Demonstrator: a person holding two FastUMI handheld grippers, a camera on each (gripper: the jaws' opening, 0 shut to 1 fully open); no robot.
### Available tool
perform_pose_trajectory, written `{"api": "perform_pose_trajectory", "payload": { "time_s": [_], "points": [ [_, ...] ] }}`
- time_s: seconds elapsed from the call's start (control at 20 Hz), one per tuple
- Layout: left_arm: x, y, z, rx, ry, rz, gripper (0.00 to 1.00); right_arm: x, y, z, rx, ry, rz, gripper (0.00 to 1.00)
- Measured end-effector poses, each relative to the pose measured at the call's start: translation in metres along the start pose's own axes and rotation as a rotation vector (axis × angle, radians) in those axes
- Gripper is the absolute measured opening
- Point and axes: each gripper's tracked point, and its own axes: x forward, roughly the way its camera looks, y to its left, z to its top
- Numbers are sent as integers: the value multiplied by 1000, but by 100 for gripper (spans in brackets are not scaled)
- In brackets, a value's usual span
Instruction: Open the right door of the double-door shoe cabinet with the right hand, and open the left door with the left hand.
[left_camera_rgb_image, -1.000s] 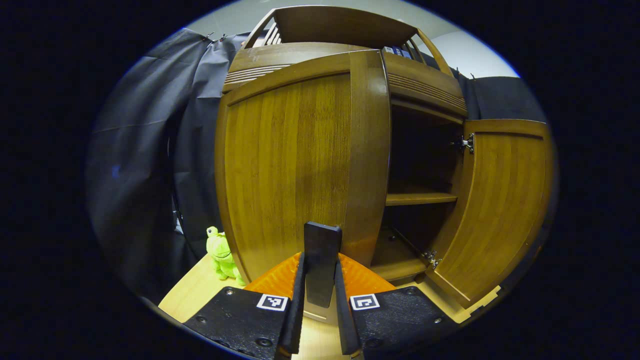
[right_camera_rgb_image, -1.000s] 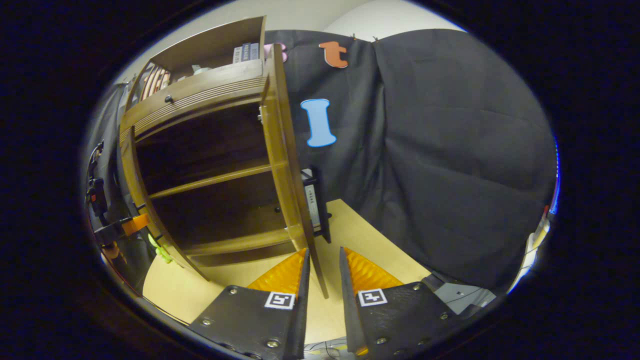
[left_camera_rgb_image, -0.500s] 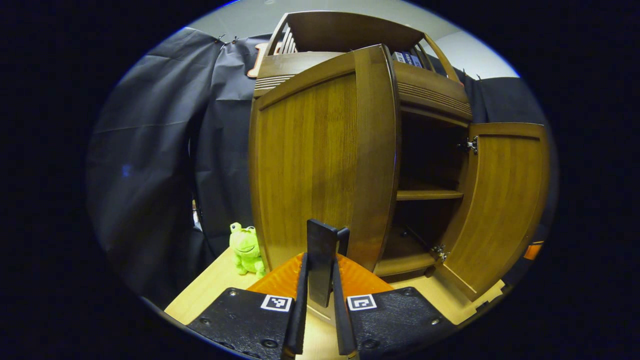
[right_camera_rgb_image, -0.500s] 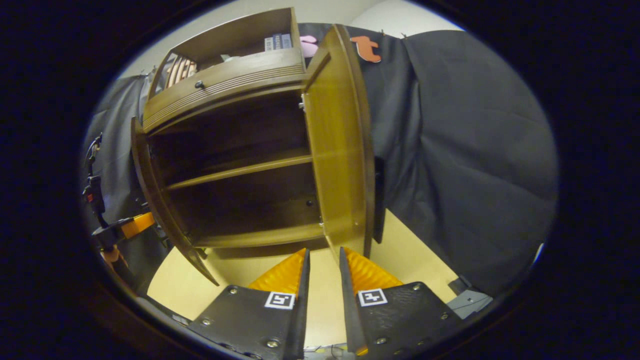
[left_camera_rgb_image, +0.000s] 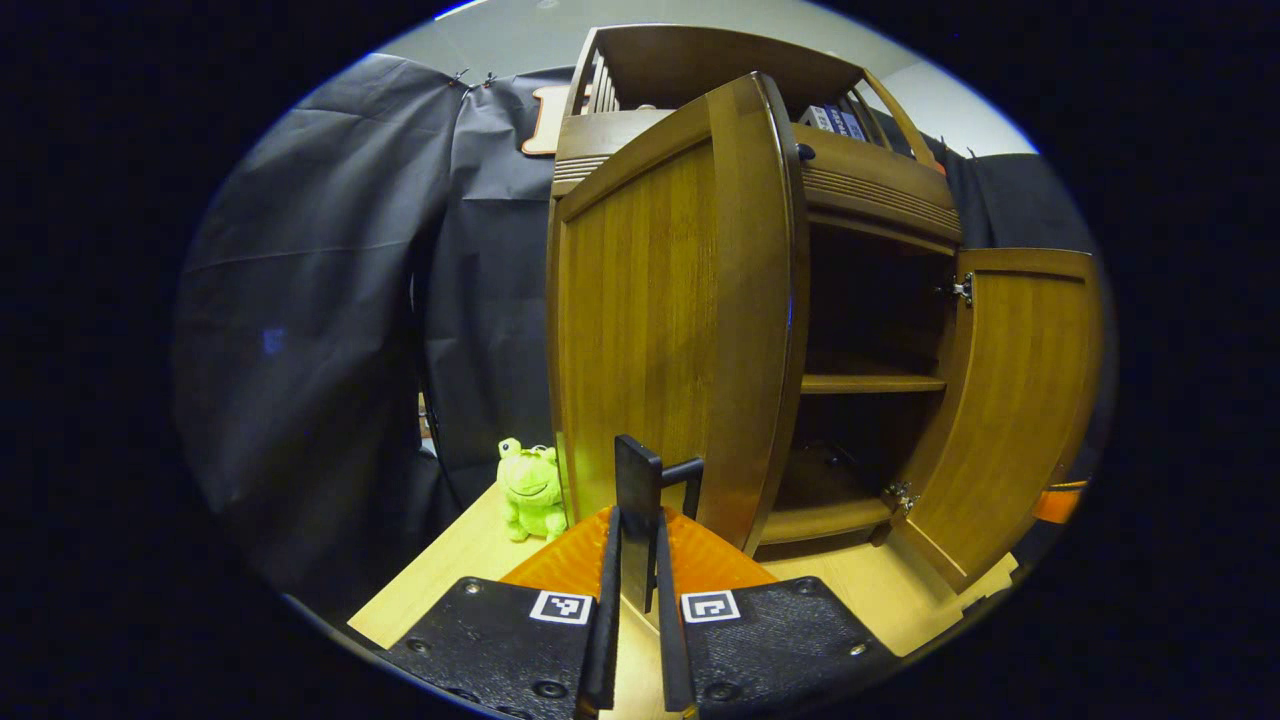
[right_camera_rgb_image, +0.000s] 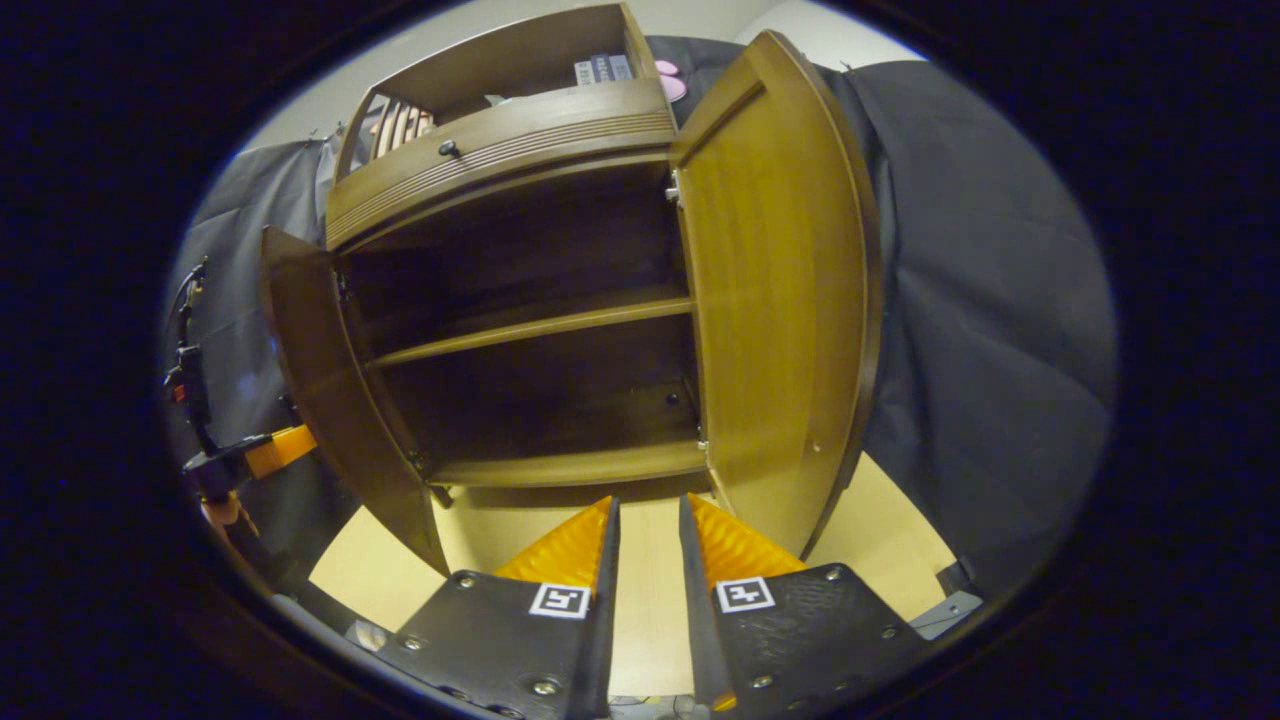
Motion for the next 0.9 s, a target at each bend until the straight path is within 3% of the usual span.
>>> {"api": "perform_pose_trajectory", "payload": {
  "time_s": [0.35,0.85,0.9],
  "points": [
    [-7,19,0,-7,6,42,10,0,3,-1,1,5,49,32],
    [-24,46,-10,-14,29,96,11,3,7,-6,21,36,75,32],
    [-26,50,-10,-14,28,105,11,4,8,-6,23,37,79,23]
  ]
}}
